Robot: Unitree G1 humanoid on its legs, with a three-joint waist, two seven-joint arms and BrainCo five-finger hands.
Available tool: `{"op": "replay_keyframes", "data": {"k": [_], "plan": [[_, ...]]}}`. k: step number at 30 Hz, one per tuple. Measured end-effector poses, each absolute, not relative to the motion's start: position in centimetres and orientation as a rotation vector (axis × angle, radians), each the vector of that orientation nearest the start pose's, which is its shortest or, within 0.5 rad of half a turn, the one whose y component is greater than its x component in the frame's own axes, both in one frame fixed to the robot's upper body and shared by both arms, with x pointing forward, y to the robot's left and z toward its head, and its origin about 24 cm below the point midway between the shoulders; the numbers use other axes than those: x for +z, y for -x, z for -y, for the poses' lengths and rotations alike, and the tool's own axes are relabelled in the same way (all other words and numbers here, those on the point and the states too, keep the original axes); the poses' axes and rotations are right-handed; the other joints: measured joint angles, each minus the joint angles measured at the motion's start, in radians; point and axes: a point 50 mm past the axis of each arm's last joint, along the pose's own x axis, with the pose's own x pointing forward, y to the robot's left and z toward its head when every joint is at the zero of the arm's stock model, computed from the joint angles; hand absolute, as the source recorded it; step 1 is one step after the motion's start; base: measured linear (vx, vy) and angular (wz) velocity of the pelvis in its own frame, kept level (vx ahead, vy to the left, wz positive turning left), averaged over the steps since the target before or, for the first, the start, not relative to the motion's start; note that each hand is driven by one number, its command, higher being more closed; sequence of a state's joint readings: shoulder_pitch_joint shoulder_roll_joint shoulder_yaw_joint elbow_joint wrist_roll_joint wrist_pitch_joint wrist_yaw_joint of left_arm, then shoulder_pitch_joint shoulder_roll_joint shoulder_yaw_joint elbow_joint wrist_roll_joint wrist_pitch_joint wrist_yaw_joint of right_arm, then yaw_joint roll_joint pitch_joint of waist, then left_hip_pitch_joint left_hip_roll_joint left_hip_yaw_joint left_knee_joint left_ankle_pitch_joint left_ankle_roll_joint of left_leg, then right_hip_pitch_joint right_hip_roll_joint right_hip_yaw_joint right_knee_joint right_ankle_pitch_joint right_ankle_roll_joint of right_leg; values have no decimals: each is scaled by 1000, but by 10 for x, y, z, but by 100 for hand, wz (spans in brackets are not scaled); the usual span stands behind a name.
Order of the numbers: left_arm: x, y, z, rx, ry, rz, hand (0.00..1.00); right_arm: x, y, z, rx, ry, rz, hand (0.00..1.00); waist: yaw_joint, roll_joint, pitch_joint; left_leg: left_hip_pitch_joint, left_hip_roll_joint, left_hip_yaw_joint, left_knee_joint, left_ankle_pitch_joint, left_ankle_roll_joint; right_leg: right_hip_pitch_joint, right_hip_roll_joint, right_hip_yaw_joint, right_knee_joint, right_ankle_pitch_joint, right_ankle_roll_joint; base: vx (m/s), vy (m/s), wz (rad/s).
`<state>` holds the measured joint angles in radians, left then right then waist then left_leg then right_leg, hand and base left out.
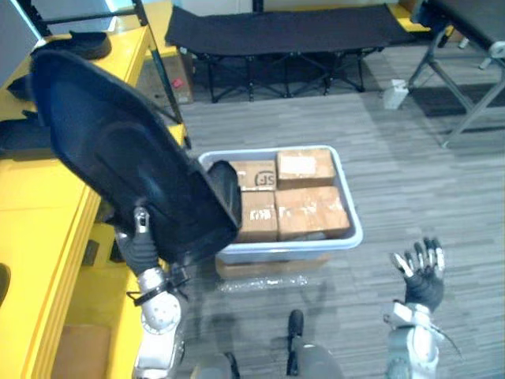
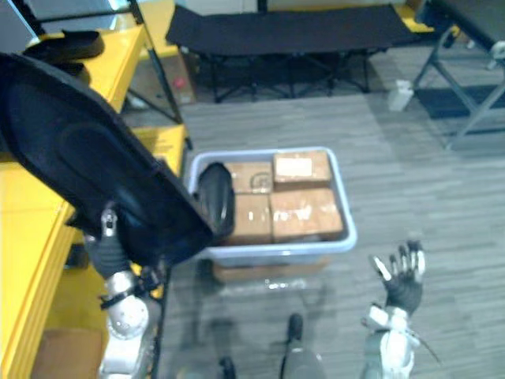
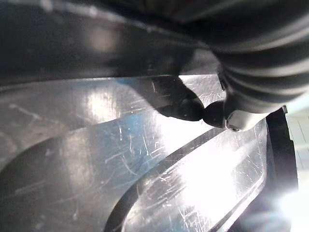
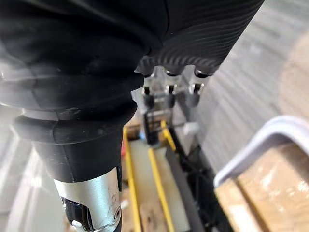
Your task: Walk over and take plastic housings, then place them on the shelf
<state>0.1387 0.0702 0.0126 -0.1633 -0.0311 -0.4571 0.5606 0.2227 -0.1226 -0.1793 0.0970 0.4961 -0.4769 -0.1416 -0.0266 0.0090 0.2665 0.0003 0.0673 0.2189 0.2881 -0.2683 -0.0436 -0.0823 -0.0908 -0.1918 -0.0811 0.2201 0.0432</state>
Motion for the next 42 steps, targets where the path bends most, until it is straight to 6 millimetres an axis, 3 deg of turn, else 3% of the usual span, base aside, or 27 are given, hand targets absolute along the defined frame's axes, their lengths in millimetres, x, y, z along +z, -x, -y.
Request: {"op": "replay_keyframes", "data": {"k": [7, 10, 11, 17, 20, 22, 24, 28, 34, 36, 42], "plan": [[101, -184, -235, 841, 44, 562, 100, 45, -212, 242, -352, -240, 310, 0, 34, 11, 13, 12, -17, -77, -14, 8, 6, 51, -21, -85, 0, -13, 5, 0, 39, 34], [108, -165, -251, 951, -23, 594, 100, 55, -231, 215, -227, -193, 335, 0, 78, 12, 13, 36, -34, -152, -45, 28, 10, 102, -32, -158, 0, -34, 9, 40, 6, 75], [109, -156, -257, 994, -38, 597, 100, 60, -240, 201, -169, -209, 346, 0, 105, 12, 12, 36, -42, -181, -53, 36, 12, 114, -39, -188, 0, -40, 16, 37, -12, 81], [89, -109, -278, 1230, -114, 475, 100, 61, -267, 145, 14, -266, 309, 0, 243, 5, 6, 35, -84, -345, -72, 67, 24, 196, -80, -356, 0, -69, 37, 35, 9, 83], [84, -89, -286, 1280, -164, 422, 100, 60, -273, 124, 73, -275, 283, 0, 291, -8, -2, 31, -108, -406, -72, 74, 31, 229, -99, -416, 0, -83, 52, 41, 49, 68], [82, -82, -286, 1277, -170, 399, 100, 59, -275, 117, 96, -264, 262, 0, 306, -21, -10, 28, -120, -438, -70, 76, 33, 246, -106, -441, 0, -89, 50, 35, 45, 55], [82, -79, -288, 1246, -190, 387, 100, 56, -275, 112, 112, -259, 241, 0, 319, -54, -31, 11, -131, -464, -68, 78, 32, 248, -112, -448, 0, -104, 53, 51, 52, 50], [80, -79, -288, 1215, -166, 382, 100, 51, -274, 115, 115, -242, 214, 0, 316, -68, -40, 16, -131, -491, -64, 77, 31, 247, -123, -469, 60, -147, 50, 58, 23, 23], [78, -82, -288, 1158, -87, 404, 100, 39, -269, 135, 79, -198, 171, 0, 309, -65, -39, -16, -137, -521, -26, 73, 19, 257, -134, -526, 136, -212, 72, 12, -8, 37], [71, -93, -283, 1093, 1, 402, 100, 32, -264, 151, 16, -177, 150, 0, 302, -55, -33, -45, -139, -504, 1, 79, 10, 283, -132, -578, 137, -223, 84, -49, -40, 83], [68, -94, -278, 1061, 59, 402, 100, 24, -257, 154, 12, -139, 123, 0, 307, -39, -23, -38, -130, -476, 7, 85, 1, 293, -137, -572, 169, -236, 77, -33, 10, 9]]}}
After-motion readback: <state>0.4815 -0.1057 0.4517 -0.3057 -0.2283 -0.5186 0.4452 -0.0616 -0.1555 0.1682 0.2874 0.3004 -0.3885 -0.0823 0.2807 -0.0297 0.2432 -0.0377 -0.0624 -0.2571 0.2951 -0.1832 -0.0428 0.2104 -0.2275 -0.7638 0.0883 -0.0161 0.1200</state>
